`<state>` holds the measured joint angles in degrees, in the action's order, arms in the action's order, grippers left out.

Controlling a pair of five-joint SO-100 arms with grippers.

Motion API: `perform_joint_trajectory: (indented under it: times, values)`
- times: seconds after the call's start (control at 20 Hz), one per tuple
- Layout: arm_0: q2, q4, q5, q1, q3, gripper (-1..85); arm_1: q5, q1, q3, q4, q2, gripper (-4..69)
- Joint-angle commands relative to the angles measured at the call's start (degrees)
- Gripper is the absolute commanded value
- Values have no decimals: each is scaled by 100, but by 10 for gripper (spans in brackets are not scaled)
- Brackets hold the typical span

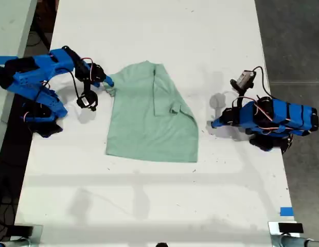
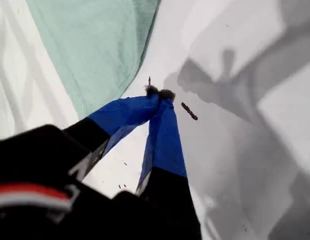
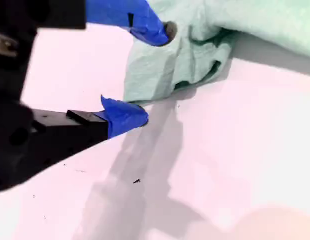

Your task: Fold t shirt

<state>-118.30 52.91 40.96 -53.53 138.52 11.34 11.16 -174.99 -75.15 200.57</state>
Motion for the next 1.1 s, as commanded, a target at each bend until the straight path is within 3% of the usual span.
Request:
perform_joint_trajectory:
  times: [0.0, 0.4, 0.45, 0.5, 0.75, 0.85, 1.05]
  values:
    - [132, -105, 185, -264, -325, 220, 9, 26, -308, 158, 44, -15]
    - [2083, 0, 211, -615, -1608, 200, 35, 35, -308, 158, 44, -15]
    - [2812, 299, 229, -694, -2057, -1, 26, 35, -308, 158, 44, -15]
    - [3340, 729, 202, -694, -2452, -2, 26, 26, -308, 158, 44, -15]
    - [1521, 1441, -659, 1011, -3243, -2, 44, 35, -308, 167, 44, -15]
    - [1767, 1775, -940, 1679, -4219, -2, 35, 26, -308, 167, 44, -15]
    - [2856, 1731, -1450, 2795, -5906, -2, 53, 26, -308, 167, 44, -15]
